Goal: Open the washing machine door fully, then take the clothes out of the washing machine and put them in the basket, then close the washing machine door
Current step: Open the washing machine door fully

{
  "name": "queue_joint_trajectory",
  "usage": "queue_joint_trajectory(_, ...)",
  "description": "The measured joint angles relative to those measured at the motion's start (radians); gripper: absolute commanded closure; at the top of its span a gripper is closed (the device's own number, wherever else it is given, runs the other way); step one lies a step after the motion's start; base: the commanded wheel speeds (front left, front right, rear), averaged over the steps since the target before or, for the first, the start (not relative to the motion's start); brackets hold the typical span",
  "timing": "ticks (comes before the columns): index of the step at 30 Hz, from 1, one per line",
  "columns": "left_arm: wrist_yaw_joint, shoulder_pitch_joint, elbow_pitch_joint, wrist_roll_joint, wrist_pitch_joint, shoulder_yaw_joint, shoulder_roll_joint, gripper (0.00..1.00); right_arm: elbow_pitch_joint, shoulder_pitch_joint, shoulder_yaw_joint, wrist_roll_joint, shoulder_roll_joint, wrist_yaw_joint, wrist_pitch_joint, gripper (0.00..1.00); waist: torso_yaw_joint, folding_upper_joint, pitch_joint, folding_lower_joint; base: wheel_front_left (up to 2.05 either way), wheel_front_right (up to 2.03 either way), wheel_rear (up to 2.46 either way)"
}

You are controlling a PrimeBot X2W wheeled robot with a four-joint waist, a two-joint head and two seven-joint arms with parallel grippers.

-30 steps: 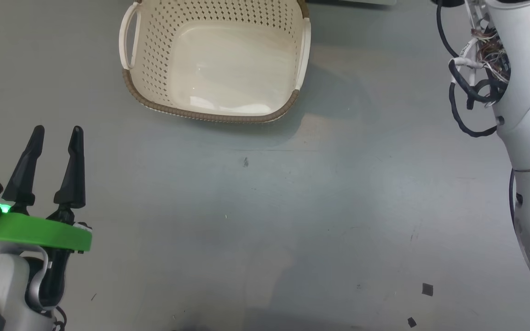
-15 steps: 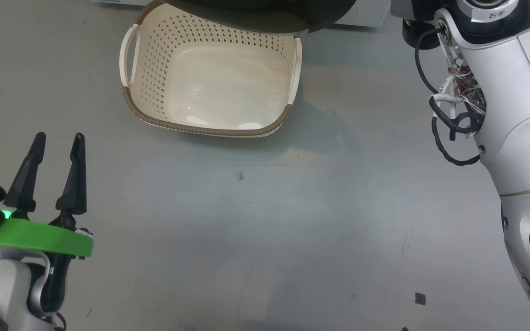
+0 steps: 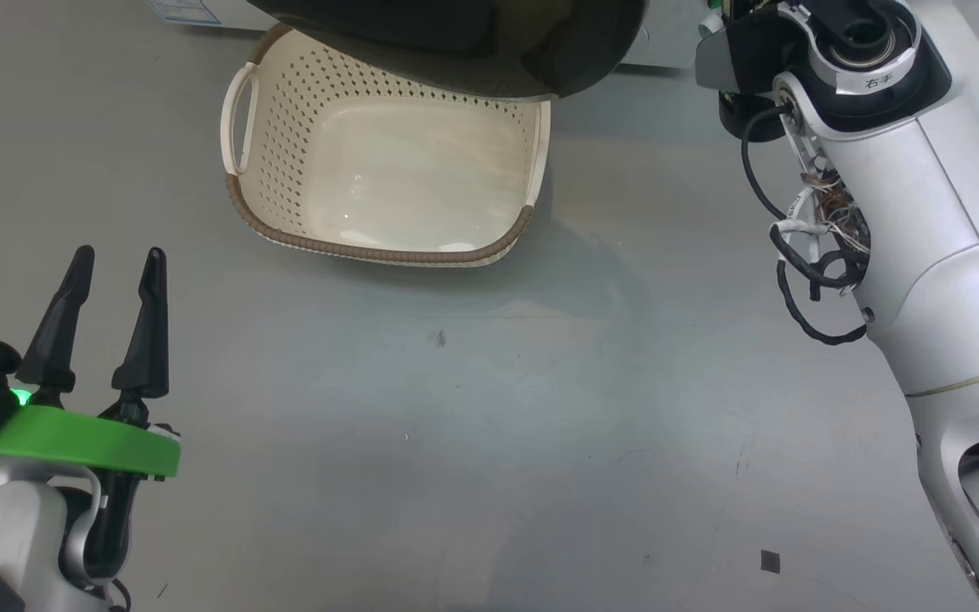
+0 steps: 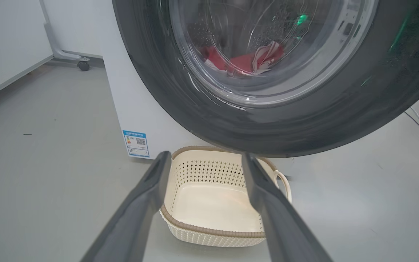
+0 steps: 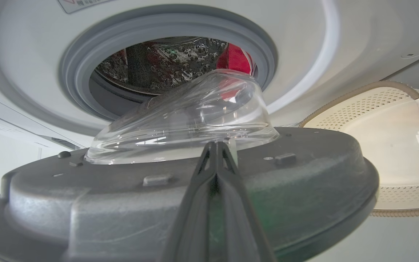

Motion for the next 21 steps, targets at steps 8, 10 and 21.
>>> queue_joint_trajectory(8,0.0,0.003,-0.001,0.0,0.0,0.001,-0.006,0.0,-0.004,0.004,0.012,-0.045,-0.011,0.0,-0.039,1.0,-0.003,0.0,-0.013,0.0,0.0,0.0,0.0)
queue_joint_trajectory(10,0.0,0.003,-0.001,0.0,0.0,0.001,-0.007,0.0,-0.011,0.003,0.015,-0.083,-0.027,0.0,-0.072,1.0,-0.003,0.0,-0.013,0.0,0.0,0.0,0.0)
queue_joint_trajectory(21,0.0,0.02,0.021,0.018,0.0,0.013,-0.025,0.0,-0.028,-0.003,0.173,-0.409,-0.172,0.028,-0.234,1.0,-0.008,0.0,-0.057,0.0001,0.0,0.0,0.0)
